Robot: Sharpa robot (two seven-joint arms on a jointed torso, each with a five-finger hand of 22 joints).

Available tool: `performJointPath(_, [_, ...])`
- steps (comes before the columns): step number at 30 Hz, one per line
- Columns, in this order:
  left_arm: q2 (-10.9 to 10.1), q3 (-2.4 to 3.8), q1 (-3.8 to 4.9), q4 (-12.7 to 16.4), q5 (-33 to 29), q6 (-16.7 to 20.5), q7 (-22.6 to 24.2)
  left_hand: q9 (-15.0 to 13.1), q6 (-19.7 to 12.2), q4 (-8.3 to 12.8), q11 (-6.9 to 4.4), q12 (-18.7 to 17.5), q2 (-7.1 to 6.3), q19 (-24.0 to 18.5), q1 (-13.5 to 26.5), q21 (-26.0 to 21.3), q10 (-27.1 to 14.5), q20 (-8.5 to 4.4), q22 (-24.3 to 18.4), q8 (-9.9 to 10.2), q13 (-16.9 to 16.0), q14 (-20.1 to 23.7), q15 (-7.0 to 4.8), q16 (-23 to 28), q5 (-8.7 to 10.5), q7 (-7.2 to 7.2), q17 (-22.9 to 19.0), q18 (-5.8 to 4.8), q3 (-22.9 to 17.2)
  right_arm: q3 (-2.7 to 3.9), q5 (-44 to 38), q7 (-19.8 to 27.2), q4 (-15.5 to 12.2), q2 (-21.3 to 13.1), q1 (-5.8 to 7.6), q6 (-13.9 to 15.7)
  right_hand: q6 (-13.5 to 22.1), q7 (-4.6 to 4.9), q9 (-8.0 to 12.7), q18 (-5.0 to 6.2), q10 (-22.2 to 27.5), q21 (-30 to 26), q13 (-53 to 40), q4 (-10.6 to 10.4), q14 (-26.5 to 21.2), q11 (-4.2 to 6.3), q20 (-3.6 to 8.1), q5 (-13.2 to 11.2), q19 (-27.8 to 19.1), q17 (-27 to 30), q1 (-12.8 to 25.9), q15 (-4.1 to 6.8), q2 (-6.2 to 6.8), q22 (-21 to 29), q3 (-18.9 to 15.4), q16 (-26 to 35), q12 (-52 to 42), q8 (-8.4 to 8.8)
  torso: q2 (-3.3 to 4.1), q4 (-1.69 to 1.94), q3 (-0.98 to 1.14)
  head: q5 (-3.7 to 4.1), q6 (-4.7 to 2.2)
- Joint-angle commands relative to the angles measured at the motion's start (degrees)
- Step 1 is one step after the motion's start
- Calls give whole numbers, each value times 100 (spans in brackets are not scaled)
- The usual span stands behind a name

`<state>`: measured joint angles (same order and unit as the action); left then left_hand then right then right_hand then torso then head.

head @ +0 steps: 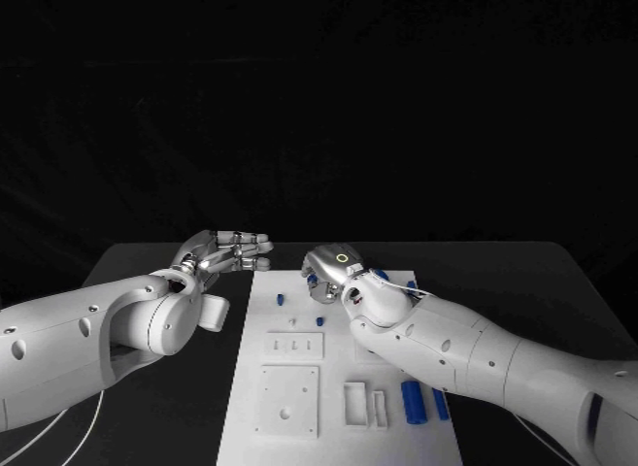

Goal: Assemble the parts on the task board

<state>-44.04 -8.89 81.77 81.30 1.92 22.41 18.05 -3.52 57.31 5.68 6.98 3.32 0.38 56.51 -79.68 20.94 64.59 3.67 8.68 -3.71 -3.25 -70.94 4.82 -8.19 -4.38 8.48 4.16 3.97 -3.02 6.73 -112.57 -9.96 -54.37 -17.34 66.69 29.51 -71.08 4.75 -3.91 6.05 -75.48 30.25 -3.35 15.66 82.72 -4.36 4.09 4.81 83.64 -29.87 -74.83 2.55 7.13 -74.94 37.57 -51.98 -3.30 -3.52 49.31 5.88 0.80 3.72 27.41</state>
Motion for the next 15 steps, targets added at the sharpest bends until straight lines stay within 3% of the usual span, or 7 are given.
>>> performJointPath(1, [4,4,15,2,32,-77,29,-9,-35,9,16,16,18,-23,13,2,-29,20,-5,-5,-6,44,9,28,16,23,-6,-48,26,10,-144,-132,-49,-21,5,247,-20,13,1,33,-287,-28,-50,4,-16,256,22,3,81,-9,-13,39,23,-182,36,21,-10,-9,5,0,-6,-9,-6])
performJointPath(15, [13,3,18,-29,33,-87,18,-9,-27,10,16,17,18,-25,11,14,-26,21,-32,-5,-6,43,9,30,24,22,-6,-49,34,21,-200,-277,-77,-61,5,299,-33,10,0,31,-294,-35,-49,-13,-20,258,25,13,102,-16,-11,43,50,-244,72,16,-10,-9,17,0,-15,-5,-8])
